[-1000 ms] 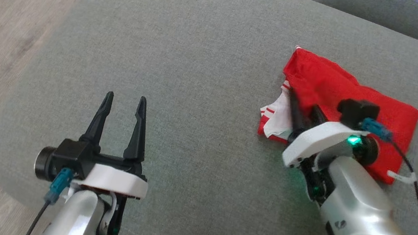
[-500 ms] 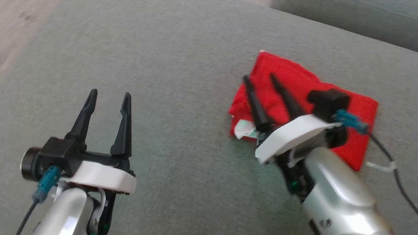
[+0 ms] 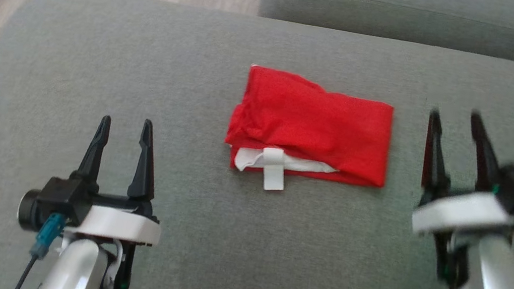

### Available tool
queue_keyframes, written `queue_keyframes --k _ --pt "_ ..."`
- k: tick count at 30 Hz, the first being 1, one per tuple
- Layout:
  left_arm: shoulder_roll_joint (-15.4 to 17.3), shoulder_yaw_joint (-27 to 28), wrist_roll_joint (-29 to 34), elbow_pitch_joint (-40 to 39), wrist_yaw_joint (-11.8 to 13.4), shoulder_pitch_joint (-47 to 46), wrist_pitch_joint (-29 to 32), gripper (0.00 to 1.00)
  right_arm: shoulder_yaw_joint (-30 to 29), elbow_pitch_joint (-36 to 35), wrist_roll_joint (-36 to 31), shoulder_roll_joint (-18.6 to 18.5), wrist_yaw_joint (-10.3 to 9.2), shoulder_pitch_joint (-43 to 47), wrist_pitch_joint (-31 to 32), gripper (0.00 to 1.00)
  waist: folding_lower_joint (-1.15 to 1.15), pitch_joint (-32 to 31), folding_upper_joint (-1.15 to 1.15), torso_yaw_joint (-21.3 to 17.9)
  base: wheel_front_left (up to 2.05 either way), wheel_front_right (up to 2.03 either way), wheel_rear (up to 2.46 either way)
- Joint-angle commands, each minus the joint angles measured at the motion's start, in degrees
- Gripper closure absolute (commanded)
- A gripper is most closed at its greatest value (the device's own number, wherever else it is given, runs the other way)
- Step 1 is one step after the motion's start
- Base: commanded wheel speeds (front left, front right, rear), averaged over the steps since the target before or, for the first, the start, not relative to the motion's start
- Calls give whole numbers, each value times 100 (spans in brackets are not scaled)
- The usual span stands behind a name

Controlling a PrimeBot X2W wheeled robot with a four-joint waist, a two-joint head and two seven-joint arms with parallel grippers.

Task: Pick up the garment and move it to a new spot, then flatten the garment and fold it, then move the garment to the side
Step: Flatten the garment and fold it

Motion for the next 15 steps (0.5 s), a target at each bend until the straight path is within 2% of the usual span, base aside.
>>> queue_keyframes --k 1,7,15 --pt "46 235 43 -224 -1 -65 -29 0 -42 -472 -193 158 39 169 -40 0 0 -51 0 -154 0 0 0" --pt "46 297 33 -202 20 93 -29 0 -446 -1344 -438 319 39 1113 -41 0 0 -75 0 -376 0 0 0" --pt "46 328 12 -227 32 169 -29 0 -369 -1617 -213 331 39 1446 -41 0 0 -32 0 -446 0 0 0"
